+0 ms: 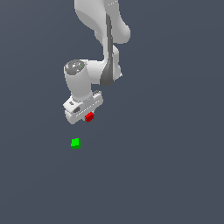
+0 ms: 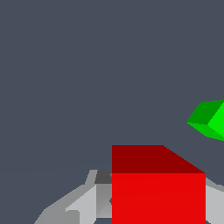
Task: Stack the red cube on top of the green cube.
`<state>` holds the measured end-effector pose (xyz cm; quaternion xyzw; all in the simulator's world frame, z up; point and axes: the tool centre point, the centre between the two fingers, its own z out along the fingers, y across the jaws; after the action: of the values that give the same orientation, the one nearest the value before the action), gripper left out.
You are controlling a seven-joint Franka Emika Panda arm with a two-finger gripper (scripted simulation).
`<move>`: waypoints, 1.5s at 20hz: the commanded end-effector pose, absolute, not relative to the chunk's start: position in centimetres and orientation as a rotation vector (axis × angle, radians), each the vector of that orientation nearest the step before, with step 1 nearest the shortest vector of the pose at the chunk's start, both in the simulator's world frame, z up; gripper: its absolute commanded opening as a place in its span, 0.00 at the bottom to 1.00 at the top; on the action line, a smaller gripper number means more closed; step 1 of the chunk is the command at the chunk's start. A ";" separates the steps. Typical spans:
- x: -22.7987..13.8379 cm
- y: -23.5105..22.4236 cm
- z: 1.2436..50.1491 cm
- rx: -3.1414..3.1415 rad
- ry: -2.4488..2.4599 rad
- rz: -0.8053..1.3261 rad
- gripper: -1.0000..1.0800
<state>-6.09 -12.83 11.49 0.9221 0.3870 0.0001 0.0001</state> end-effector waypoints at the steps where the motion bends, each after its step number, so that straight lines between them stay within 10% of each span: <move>1: -5.8 -13.0 11.4 2.896 1.215 0.001 0.00; 30: 4.9 -19.1 6.6 2.897 1.215 0.000 0.00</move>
<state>4.56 -18.93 6.69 0.9222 0.3868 -0.0005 -0.0001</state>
